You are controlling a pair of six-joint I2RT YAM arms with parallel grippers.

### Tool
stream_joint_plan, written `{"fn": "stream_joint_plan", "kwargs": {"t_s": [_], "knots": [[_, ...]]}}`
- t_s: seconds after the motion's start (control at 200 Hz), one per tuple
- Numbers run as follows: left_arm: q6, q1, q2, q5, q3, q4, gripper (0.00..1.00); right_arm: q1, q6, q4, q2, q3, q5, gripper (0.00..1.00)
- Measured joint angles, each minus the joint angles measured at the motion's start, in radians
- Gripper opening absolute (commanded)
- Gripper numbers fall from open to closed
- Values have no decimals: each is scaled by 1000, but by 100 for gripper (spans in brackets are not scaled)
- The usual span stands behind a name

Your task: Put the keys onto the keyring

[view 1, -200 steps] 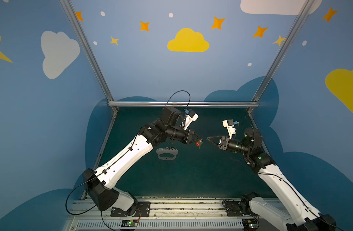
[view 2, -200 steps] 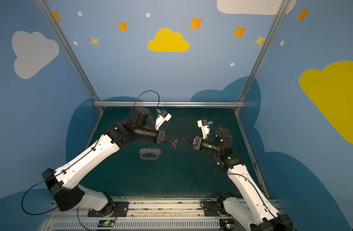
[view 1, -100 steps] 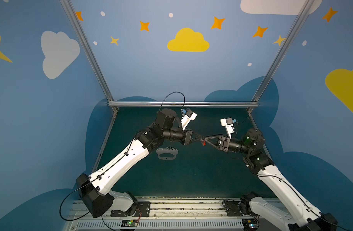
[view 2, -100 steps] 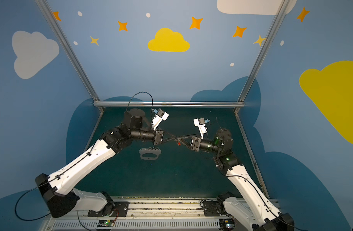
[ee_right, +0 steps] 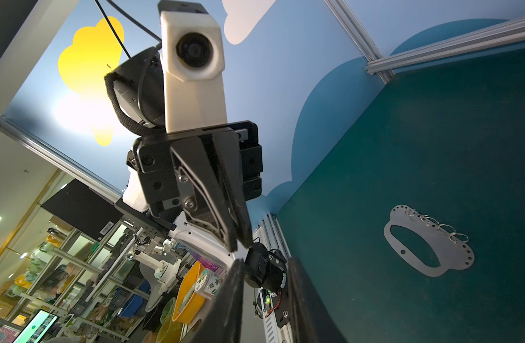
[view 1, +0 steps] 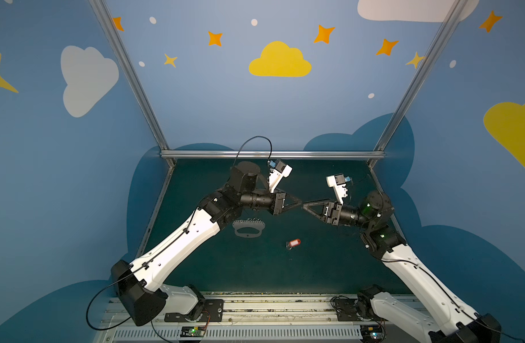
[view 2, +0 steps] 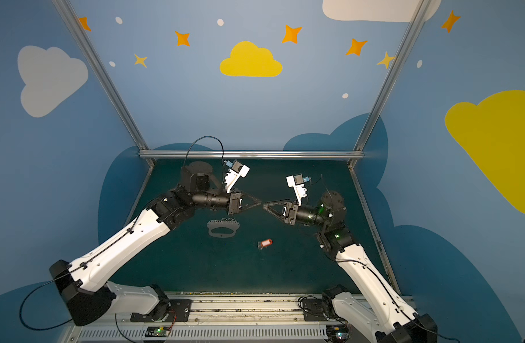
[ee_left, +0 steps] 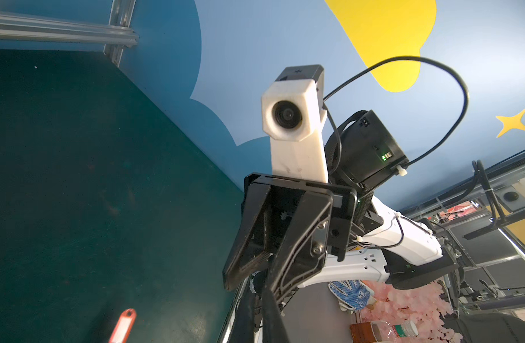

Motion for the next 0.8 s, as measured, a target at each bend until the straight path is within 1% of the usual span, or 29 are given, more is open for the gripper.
{"fn": "stream_joint_plan", "kwargs": {"t_s": [0.025,0.05,0.065,0.13,0.17,0.195,0.24,0.33,0.456,0.586,0.696,0.796], "knots": [[0,-1,-1,-1,-1,2,14,1,-3,-4,0,0,2,27],[0,-1,-3,-3,-4,5,22,2,-9,-10,0,0,5,27],[3,-1,-4,-6,-6,5,24,2,-14,-18,0,0,9,27],[-3,-2,-11,-21,-17,5,25,2,-39,-53,0,0,28,27],[-2,-2,-14,-37,-25,5,30,1,-58,-88,-1,0,47,26],[-3,-2,-16,-50,-32,5,30,1,-71,-113,-2,0,59,26],[-3,-2,-20,-80,-45,0,31,1,-95,-163,-3,0,89,28],[-10,0,-27,-154,-89,-17,40,1,-149,-275,-7,-3,168,30],[-38,3,-27,-276,-179,-61,41,13,-224,-396,-10,-39,285,33],[-89,-2,13,-346,-280,-93,40,42,-290,-523,23,-72,380,26],[-134,-23,85,-364,-335,-117,41,51,-321,-591,56,-94,438,26],[-166,-41,187,-350,-340,-135,41,51,-320,-592,59,-131,458,28]]}}
